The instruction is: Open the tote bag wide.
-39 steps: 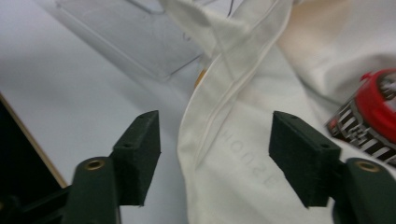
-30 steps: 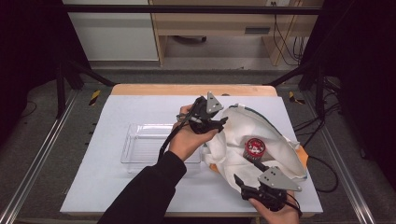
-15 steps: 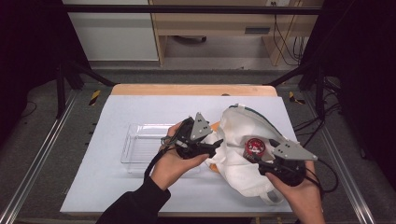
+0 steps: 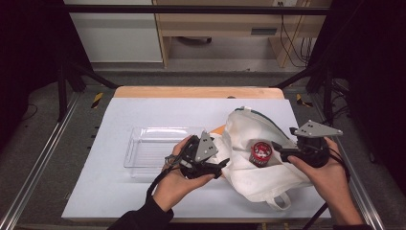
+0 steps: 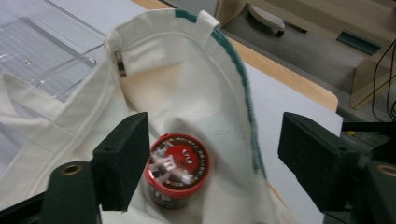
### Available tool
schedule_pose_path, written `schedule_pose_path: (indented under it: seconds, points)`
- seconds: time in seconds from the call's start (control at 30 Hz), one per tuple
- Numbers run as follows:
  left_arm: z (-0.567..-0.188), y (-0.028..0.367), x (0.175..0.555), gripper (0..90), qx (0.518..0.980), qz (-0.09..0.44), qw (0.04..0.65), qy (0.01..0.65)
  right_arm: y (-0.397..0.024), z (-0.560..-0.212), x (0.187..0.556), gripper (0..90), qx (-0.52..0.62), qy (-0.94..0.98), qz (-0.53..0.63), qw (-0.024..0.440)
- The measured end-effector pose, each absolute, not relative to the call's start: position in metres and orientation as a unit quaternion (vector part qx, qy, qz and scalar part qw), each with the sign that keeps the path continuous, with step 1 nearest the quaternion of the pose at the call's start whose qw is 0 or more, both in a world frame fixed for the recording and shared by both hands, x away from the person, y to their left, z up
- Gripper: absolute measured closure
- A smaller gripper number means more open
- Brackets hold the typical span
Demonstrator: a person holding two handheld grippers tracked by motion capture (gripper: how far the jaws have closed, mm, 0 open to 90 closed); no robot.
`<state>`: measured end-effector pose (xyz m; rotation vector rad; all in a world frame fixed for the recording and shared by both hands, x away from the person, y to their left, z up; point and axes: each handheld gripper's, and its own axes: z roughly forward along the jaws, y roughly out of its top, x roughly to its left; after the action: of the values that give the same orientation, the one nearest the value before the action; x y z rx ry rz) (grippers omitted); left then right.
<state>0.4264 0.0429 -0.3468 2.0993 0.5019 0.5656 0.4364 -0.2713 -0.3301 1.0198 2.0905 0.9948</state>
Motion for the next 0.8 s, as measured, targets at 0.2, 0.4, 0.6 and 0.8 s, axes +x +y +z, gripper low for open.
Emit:
schedule_pose_path:
  seconds: [0.2, 0.4, 0.6, 0.8]
  points:
    - [-0.359, 0.041, 0.427, 25.5, 0.846, 0.218, 0.437, 0.212, -0.285, -0.325, 0.443, 38.1, 0.379, 0.793, 0.37, 0.303]
    - [-0.374, 0.033, 0.422, 27.8, 0.853, 0.209, 0.427, 0.214, -0.298, -0.325, 0.45, 50.6, 0.379, 0.795, 0.369, 0.297]
    - [-0.392, 0.011, 0.42, 28.7, 0.864, 0.203, 0.408, 0.212, -0.306, -0.327, 0.442, 57.3, 0.377, 0.795, 0.366, 0.304]
    - [-0.403, 0.0, 0.427, 31.2, 0.865, 0.201, 0.4, 0.227, -0.314, -0.328, 0.439, 57.5, 0.38, 0.795, 0.367, 0.298]
